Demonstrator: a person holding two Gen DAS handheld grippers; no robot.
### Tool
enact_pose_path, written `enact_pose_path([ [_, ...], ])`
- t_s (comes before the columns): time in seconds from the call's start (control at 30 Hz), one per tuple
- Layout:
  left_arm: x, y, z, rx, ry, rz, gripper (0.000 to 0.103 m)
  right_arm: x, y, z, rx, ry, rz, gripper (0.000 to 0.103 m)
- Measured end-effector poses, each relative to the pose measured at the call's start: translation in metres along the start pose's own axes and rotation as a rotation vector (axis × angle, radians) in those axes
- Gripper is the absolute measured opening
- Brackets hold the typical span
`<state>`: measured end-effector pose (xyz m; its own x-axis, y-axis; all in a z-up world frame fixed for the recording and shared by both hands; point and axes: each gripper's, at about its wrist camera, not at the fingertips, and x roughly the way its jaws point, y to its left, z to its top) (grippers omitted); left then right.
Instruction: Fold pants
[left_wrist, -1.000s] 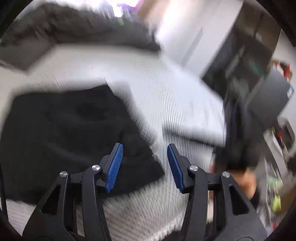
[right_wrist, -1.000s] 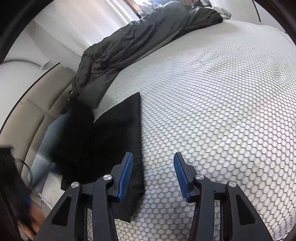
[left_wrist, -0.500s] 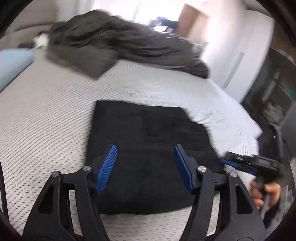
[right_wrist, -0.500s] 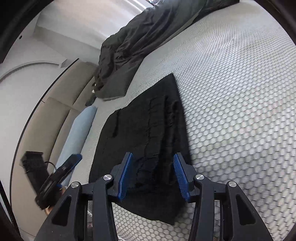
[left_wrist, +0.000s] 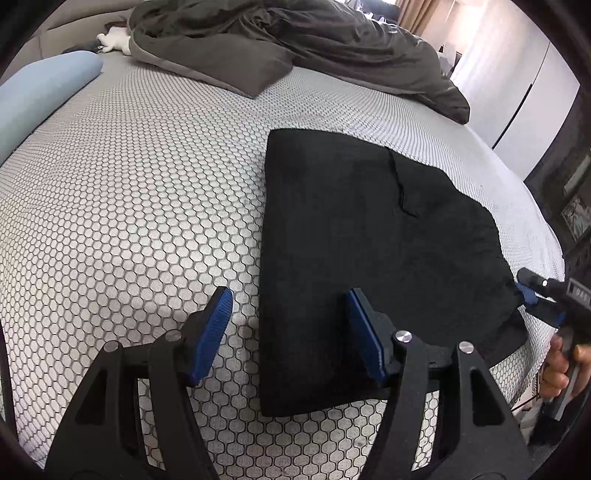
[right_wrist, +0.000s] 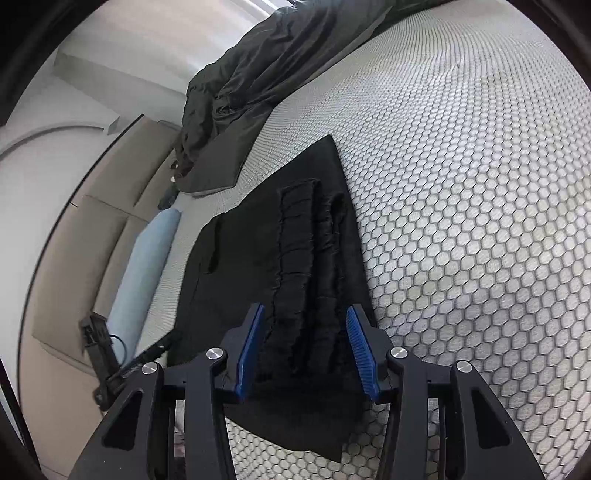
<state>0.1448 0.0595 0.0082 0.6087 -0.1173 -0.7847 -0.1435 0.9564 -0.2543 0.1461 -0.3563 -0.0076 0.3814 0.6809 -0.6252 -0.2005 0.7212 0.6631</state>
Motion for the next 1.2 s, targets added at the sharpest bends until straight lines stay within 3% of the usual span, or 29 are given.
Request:
enact_pose_path([
  [0.2,0.002,-0.012,0.003,0.018,0.002,-0.007,0.061,-0.006,0.013,0.001,-0.023,0.001,0.139,0.049],
  [0.43,0.000,-0.018,0.002,0.037,0.004,-0.005,0.061,0.022,0.011,0.002,-0.036,0.074,0.091,0.049],
  [0.47,-0.001,-0.018,0.002,0.035,0.004,-0.005,0.061,0.023,0.011,0.001,-0.049,0.073,0.088,0.044],
  [0.5,-0.002,-0.017,0.002,0.033,0.004,-0.006,0.061,0.026,0.014,0.002,-0.076,0.068,0.072,0.024],
  [0.53,-0.003,-0.016,0.003,0.028,0.002,-0.006,0.061,0.028,0.017,0.003,-0.088,0.063,0.054,0.019],
  [0.63,-0.007,-0.011,0.006,0.013,-0.011,-0.002,0.061,0.020,0.030,0.002,-0.116,0.035,0.063,0.015],
  [0.77,-0.016,-0.002,0.011,-0.018,-0.036,-0.018,0.061,-0.020,0.049,-0.008,-0.139,-0.016,0.137,0.015],
  [0.83,-0.016,0.000,0.012,-0.018,-0.035,-0.013,0.061,-0.029,0.049,-0.019,-0.163,-0.009,0.109,0.015],
  [0.93,-0.009,0.003,0.012,-0.019,-0.012,0.004,0.061,-0.005,0.033,-0.028,-0.180,0.059,-0.059,0.017],
  [1.0,-0.003,0.005,0.011,-0.026,0.007,-0.002,0.061,0.014,0.015,-0.032,-0.141,0.155,-0.059,0.018],
  [1.03,0.000,0.006,0.010,-0.030,0.015,-0.007,0.061,0.013,0.012,-0.030,-0.130,0.152,-0.042,0.018],
  [1.13,0.006,0.009,0.009,-0.043,0.032,-0.048,0.058,-0.012,0.013,-0.021,-0.134,0.059,-0.019,0.035],
  [1.17,0.009,0.008,0.009,-0.042,0.044,-0.077,0.053,-0.019,0.011,-0.018,-0.134,0.014,-0.037,0.050],
  [1.2,0.013,0.006,0.009,-0.038,0.055,-0.098,0.038,-0.023,0.005,-0.015,-0.114,-0.032,-0.058,0.054],
])
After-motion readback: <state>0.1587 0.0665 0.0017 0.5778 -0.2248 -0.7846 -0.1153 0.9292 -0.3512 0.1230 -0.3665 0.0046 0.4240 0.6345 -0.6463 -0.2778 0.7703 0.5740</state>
